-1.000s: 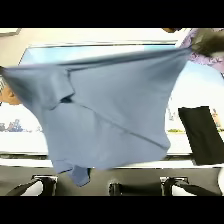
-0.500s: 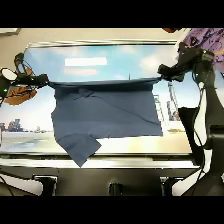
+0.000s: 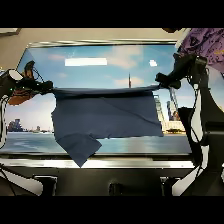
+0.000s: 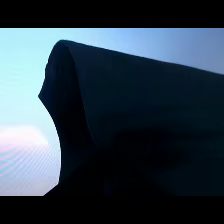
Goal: Fold the clothes and pants, and hang the long-sleeved shirts on hangers.
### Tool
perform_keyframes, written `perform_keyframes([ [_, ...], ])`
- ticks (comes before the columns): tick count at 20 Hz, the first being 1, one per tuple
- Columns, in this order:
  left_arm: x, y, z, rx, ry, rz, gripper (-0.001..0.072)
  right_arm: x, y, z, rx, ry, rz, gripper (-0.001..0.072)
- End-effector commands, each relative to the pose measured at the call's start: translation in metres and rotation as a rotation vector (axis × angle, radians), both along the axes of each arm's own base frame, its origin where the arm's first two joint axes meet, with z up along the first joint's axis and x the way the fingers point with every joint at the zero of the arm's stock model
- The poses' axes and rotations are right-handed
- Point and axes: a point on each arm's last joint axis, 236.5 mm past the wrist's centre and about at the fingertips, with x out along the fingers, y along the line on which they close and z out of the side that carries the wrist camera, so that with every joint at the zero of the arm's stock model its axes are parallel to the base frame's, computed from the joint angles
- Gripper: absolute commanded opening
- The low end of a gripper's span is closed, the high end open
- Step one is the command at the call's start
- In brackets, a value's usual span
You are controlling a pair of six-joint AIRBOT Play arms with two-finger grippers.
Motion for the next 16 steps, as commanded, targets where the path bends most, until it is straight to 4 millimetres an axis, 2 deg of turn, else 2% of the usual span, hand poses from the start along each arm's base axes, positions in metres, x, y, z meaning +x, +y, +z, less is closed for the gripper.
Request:
perform_keyframes([
  [1, -0.029, -0.004, -0.014, -0.006, 0.131, -0.048, 0.0019, -0.018, 0.002, -0.021, 0.004, 0.107, 0.024, 0.0031],
  [4, -0.039, -0.007, -0.025, -0.019, 0.189, -0.062, 0.0019, -0.025, 0.003, -0.038, 0.011, 0.161, 0.028, 0.0031],
  [8, -0.057, -0.014, -0.050, -0.045, 0.296, -0.085, 0.0020, -0.033, 0.004, -0.058, 0.017, 0.226, 0.035, 0.0032],
  [11, -0.059, -0.018, -0.060, -0.048, 0.319, -0.095, 0.0024, -0.038, 0.005, -0.068, 0.020, 0.263, 0.038, 0.0043],
  [12, -0.058, -0.018, -0.061, -0.048, 0.318, -0.093, 0.0074, -0.042, 0.005, -0.070, 0.021, 0.280, 0.042, 0.0127],
  [14, -0.056, -0.016, -0.056, -0.050, 0.311, -0.066, 0.0352, -0.052, 0.005, -0.069, 0.022, 0.317, 0.067, 0.0357],
  [15, -0.054, -0.012, -0.048, -0.048, 0.300, -0.056, 0.0388, -0.059, 0.004, -0.065, 0.021, 0.336, 0.095, 0.0368],
  [16, -0.054, -0.005, -0.037, -0.040, 0.283, -0.043, 0.0388, -0.062, -0.001, -0.058, 0.027, 0.338, 0.088, 0.0373],
])
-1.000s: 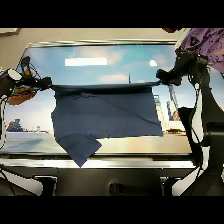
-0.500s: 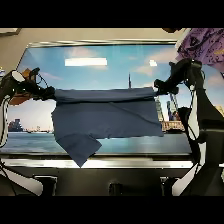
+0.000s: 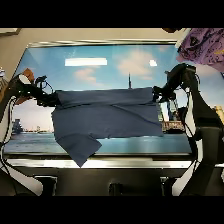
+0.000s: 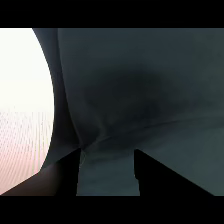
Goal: Fold the clothes and pants, and hang the long-sleeved shirts on hangers.
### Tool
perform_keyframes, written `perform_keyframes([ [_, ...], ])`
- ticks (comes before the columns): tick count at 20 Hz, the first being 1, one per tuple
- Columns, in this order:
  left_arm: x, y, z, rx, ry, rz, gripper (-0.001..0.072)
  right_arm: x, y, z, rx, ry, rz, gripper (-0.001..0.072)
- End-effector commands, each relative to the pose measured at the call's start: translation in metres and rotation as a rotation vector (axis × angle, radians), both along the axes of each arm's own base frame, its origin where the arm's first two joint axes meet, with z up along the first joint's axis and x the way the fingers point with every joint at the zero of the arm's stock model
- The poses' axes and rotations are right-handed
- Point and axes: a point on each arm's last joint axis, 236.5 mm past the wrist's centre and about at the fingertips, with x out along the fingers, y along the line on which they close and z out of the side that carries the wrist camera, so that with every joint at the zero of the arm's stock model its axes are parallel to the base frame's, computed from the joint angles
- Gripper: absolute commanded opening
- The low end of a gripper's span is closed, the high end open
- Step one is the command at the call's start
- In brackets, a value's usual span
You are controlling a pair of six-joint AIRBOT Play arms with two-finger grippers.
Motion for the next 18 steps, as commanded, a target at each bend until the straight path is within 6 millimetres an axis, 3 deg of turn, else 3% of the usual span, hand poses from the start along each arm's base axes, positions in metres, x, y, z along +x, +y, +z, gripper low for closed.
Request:
perform_keyframes([
  [1, -0.003, 0.017, 0.026, 0.018, -0.023, 0.035, 0.0388, -0.015, -0.010, 0.019, 0.013, 0.027, 0.027, 0.0374],
  [4, -0.033, 0.055, 0.063, 0.070, -0.019, 0.078, 0.0388, -0.011, -0.038, 0.064, 0.083, -0.082, -0.023, 0.0373],
  [7, -0.092, 0.068, 0.069, -0.001, 0.009, 0.208, 0.0388, -0.040, -0.067, 0.079, 0.226, -0.104, -0.128, 0.0373],
  [10, -0.162, 0.024, 0.054, -0.176, 0.044, 0.314, 0.0387, -0.088, -0.080, 0.061, 0.284, -0.068, -0.230, 0.0373],
  [12, -0.199, -0.009, 0.042, -0.238, 0.045, 0.356, 0.0387, -0.117, -0.075, 0.044, 0.285, -0.037, -0.261, 0.0373],
  [16, -0.248, -0.056, 0.021, -0.318, 0.062, 0.386, 0.0387, -0.139, -0.063, 0.025, 0.286, -0.026, -0.286, 0.0373],
  [18, -0.263, -0.070, 0.011, -0.324, 0.089, 0.367, 0.0387, -0.145, -0.060, 0.023, 0.292, -0.011, -0.284, 0.0373],
])
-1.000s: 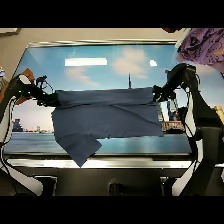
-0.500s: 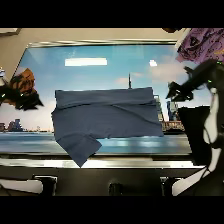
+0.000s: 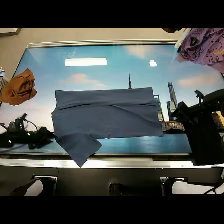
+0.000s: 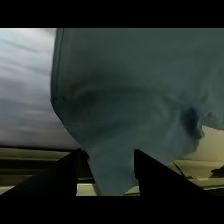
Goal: Fold the clothes and pants, and hang the long-sleeved shirts on hangers.
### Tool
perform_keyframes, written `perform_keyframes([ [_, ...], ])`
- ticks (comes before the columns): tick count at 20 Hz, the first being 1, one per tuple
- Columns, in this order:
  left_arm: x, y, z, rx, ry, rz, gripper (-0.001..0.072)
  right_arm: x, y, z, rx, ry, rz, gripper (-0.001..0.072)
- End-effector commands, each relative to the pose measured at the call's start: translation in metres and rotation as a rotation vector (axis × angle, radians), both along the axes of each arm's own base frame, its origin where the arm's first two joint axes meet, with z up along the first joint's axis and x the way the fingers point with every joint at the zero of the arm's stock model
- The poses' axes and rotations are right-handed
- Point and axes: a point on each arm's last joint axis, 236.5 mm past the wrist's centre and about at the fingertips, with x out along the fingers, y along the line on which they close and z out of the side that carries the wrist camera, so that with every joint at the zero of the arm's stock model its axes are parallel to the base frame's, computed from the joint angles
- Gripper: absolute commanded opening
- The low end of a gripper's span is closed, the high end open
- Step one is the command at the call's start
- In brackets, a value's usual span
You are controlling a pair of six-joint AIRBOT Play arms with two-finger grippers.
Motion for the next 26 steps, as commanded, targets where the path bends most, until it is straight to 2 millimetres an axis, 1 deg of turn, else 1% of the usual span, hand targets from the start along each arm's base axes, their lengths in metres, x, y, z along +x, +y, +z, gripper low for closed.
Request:
perform_keyframes([
  [1, -0.031, -0.030, -0.020, -0.046, 0.020, 0.002, 0.0387, -0.013, 0.005, -0.007, 0.012, 0.006, -0.013, 0.0372],
  [3, -0.036, -0.040, -0.029, -0.035, 0.025, -0.033, 0.0387, -0.012, 0.007, -0.005, 0.019, 0.001, -0.015, 0.0372],
  [6, -0.034, -0.048, -0.037, -0.003, 0.002, -0.064, 0.0387, -0.013, 0.009, 0.000, 0.022, -0.002, -0.012, 0.0372],
  [11, -0.027, -0.048, -0.043, 0.025, -0.022, -0.065, 0.0387, -0.012, 0.007, 0.008, 0.007, -0.029, -0.014, 0.0372],
  [14, -0.024, -0.046, -0.048, 0.033, -0.017, -0.053, 0.0387, -0.012, 0.007, 0.009, 0.007, -0.030, -0.014, 0.0372],
  [16, -0.024, -0.050, -0.052, 0.032, -0.010, -0.066, 0.0384, -0.012, 0.007, 0.009, 0.006, -0.030, -0.014, 0.0371],
  [17, -0.025, -0.054, -0.051, 0.020, -0.008, -0.071, 0.0355, -0.012, 0.007, 0.009, 0.006, -0.029, -0.013, 0.0371],
  [18, -0.024, -0.060, -0.049, 0.002, -0.016, -0.079, 0.0222, -0.013, 0.007, 0.008, 0.005, -0.026, -0.010, 0.0371],
  [19, -0.023, -0.065, -0.046, -0.016, -0.028, -0.087, 0.0026, -0.017, 0.007, 0.008, 0.003, -0.019, 0.007, 0.0371],
  [20, -0.021, -0.068, -0.043, -0.036, -0.030, -0.079, 0.0021, -0.023, 0.006, 0.005, -0.004, 0.000, 0.024, 0.0372],
  [22, -0.020, -0.069, -0.042, -0.044, -0.033, -0.073, 0.0021, -0.037, 0.008, -0.008, -0.004, 0.047, 0.031, 0.0377],
  [23, -0.020, -0.069, -0.042, -0.044, -0.033, -0.074, 0.0021, -0.044, 0.011, -0.015, 0.004, 0.064, 0.030, 0.0405],
  [24, -0.020, -0.069, -0.042, -0.044, -0.032, -0.074, 0.0021, -0.050, 0.016, -0.022, 0.020, 0.080, 0.026, 0.0453],
  [26, -0.022, -0.070, -0.041, -0.048, -0.028, -0.078, 0.0021, -0.056, 0.028, -0.032, 0.065, 0.081, 0.020, 0.0455],
])
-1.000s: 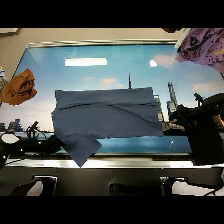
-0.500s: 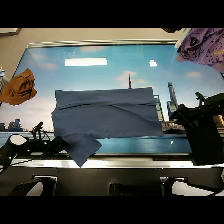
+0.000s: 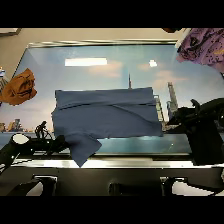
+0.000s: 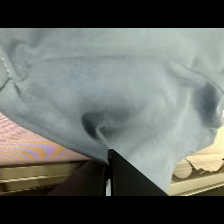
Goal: Fold the clothes and pants, and hang the long-sleeved shirts on hangers.
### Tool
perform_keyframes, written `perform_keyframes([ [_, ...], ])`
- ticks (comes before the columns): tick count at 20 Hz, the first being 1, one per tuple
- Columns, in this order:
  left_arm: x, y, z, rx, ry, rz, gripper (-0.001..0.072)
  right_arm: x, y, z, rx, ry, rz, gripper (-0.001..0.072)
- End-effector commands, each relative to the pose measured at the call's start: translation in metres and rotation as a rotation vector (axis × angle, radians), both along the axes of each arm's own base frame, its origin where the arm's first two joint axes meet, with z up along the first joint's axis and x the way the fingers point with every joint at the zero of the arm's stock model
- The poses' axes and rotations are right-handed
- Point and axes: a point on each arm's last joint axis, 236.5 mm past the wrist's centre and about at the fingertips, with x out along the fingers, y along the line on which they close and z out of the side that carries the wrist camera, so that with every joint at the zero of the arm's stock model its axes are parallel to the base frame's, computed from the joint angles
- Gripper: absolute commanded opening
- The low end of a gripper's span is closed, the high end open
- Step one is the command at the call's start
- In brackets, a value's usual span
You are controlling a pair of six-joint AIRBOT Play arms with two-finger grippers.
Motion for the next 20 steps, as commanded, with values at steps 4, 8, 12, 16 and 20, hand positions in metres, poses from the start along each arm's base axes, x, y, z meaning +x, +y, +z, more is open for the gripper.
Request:
perform_keyframes([
  [4, -0.003, -0.004, 0.002, -0.019, 0.011, -0.008, 0.0021, -0.020, 0.021, -0.031, 0.064, 0.018, -0.018, 0.0455],
  [8, -0.002, -0.004, 0.003, -0.019, 0.010, -0.008, 0.0021, -0.022, 0.024, -0.039, 0.065, 0.015, -0.037, 0.0454],
  [12, -0.002, -0.004, 0.003, -0.019, 0.010, -0.007, 0.0021, -0.021, 0.032, -0.043, 0.101, 0.017, -0.066, 0.0454],
  [16, -0.002, -0.004, 0.003, -0.019, 0.011, -0.006, 0.0021, -0.028, 0.041, -0.053, 0.133, 0.033, -0.099, 0.0358],
  [20, 0.002, -0.004, 0.008, -0.023, 0.003, -0.005, 0.0020, -0.022, 0.041, -0.054, 0.131, 0.003, -0.118, 0.0031],
])
